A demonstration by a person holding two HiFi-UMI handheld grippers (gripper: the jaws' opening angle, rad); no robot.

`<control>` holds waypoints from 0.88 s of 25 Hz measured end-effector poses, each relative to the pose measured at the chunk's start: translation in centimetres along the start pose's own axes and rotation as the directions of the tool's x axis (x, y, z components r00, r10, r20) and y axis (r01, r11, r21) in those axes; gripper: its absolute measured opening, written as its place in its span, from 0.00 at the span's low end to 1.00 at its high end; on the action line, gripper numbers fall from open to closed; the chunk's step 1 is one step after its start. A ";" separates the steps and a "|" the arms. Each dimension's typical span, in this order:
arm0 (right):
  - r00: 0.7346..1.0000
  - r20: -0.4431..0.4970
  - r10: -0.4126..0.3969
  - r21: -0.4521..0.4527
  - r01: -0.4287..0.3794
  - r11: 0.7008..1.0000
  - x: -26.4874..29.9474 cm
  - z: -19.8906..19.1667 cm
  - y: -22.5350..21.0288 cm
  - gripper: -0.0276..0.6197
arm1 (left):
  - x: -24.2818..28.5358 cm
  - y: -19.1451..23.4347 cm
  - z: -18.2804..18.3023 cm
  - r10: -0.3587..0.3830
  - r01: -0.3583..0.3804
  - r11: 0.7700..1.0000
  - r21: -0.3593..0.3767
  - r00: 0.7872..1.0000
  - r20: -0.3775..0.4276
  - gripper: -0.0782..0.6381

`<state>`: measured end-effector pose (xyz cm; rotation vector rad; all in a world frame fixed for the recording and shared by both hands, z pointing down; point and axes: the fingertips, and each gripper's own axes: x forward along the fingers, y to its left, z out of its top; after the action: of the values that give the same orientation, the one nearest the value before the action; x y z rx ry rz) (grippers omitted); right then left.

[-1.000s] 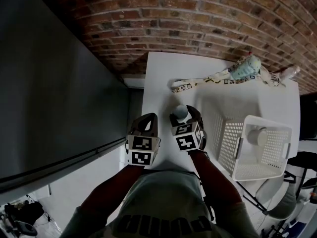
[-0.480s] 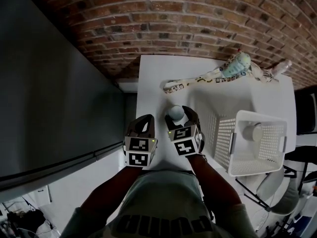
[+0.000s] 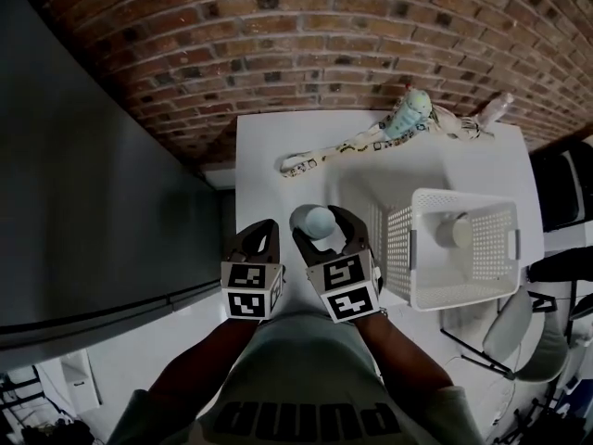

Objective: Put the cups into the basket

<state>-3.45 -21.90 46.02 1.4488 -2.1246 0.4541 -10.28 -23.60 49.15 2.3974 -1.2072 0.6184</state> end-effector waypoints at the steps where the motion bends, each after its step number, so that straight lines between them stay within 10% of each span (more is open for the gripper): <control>1: 1.000 0.005 -0.004 0.003 0.004 1.000 -0.8 0.1 -0.1 0.53 | -0.1 -0.5 0.2 -0.010 0.010 1.000 0.002 1.000 0.004 0.11; 22: 0.992 0.108 -0.064 0.013 0.063 0.998 -17.2 1.2 -7.7 0.53 | 0.3 -15.1 4.3 -0.178 0.174 0.981 0.090 0.983 0.035 0.11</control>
<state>8.39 -12.45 34.75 1.5745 -2.1554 0.3698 3.18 -17.62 43.62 2.5674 -0.9888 0.5768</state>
